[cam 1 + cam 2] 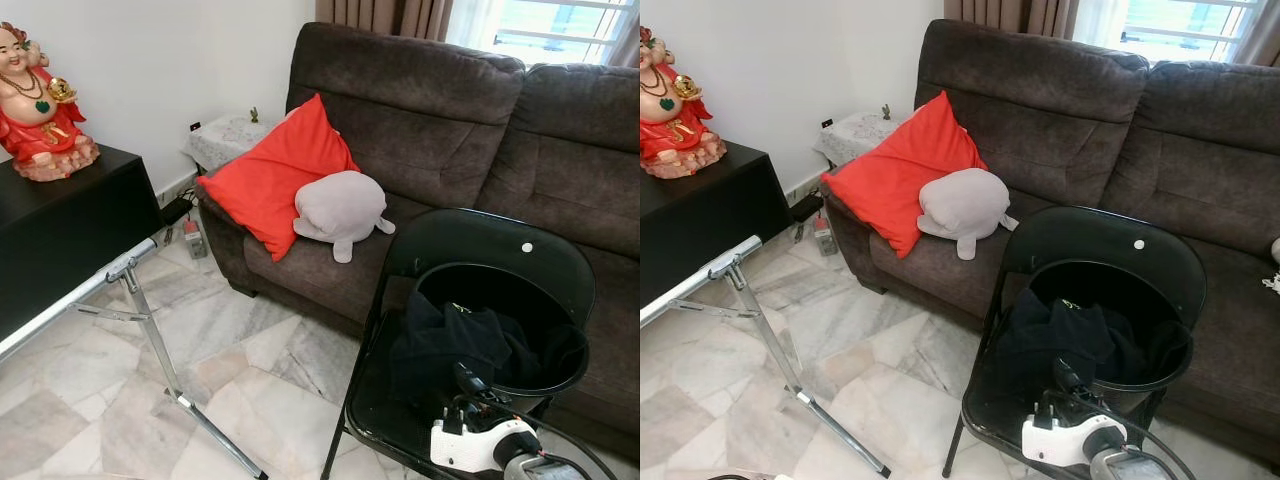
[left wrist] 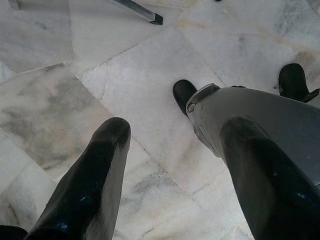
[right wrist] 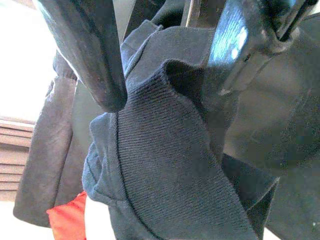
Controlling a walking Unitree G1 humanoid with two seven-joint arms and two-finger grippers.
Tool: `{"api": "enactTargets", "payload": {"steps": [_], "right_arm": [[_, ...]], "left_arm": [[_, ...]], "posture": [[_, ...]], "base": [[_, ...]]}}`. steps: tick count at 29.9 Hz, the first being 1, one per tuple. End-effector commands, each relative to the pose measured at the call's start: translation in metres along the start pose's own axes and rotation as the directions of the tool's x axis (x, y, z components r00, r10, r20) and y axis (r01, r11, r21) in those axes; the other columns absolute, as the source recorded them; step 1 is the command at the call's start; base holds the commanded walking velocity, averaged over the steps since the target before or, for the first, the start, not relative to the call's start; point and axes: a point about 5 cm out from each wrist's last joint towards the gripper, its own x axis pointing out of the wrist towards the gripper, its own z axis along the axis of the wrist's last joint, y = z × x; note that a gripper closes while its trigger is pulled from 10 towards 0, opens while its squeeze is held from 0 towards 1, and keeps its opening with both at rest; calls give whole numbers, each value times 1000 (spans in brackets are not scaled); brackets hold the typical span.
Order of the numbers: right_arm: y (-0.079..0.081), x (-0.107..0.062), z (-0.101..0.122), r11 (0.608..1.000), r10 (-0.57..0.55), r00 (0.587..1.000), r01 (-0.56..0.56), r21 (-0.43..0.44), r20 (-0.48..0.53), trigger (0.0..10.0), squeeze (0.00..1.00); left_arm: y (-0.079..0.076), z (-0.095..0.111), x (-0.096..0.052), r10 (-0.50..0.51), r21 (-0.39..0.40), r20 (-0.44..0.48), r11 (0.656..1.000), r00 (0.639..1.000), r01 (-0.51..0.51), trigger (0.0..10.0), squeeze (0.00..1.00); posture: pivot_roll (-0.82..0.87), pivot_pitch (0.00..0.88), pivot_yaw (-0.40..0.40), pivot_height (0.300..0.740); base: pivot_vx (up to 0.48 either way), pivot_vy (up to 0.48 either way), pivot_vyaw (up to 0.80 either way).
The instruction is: Hang hanger
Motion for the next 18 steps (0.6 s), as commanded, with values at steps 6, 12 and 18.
{"api": "enactTargets", "payload": {"steps": [6,12,18], "right_arm": [[-2,0,-3,1000,10,1000,-10,-12,2,10000,0],[-9,7,-3,999,-25,1000,26,-28,7,10000,0],[-14,16,-4,997,-47,999,48,-59,21,10000,0]], "left_arm": [[1,-3,-1,2,-1,-13,1000,1000,-2,10000,0],[1,-3,-1,3,0,-12,1000,1000,-3,10000,0],[1,-3,-1,5,0,-12,1000,1000,-5,10000,0]], "posture": [[-94,5,18,740],[-89,6,18,740],[-86,7,19,740]], "base": [[0,0,0],[0,0,0],[0,0,0]]}}
